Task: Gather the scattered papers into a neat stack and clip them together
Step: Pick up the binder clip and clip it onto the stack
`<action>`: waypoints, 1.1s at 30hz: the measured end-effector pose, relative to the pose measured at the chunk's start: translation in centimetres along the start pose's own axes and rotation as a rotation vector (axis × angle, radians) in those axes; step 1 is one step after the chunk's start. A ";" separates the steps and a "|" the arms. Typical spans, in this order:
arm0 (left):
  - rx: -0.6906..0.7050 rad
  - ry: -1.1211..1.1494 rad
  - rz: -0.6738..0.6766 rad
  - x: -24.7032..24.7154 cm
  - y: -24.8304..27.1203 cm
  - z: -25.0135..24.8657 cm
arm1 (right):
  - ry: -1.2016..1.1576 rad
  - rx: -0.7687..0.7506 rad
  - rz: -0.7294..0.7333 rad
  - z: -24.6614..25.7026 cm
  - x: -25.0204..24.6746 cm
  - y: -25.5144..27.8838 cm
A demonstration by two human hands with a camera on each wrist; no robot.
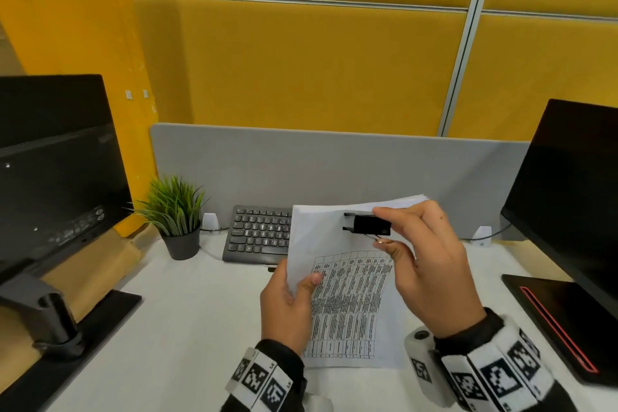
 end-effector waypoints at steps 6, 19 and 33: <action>0.027 -0.031 0.018 0.4 0.5 0.2 | 0.042 -0.022 0.104 -0.9 -1.8 -1.9; 0.068 -0.118 0.031 0.7 0.7 -0.5 | -0.259 0.095 0.533 -0.7 -4.1 -6.8; 0.000 0.011 0.116 1.2 1.4 -2.8 | -0.453 0.086 0.422 -1.3 -3.9 -7.1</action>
Point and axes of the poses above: each hand's wrist, its own y-axis away from the middle knuckle, its own x-axis out of the palm, z = x × y, the point moved 1 cm from there along -y, towards the middle knuckle, and after that the axes turned 8 degrees about -x, right-handed, at the moved point
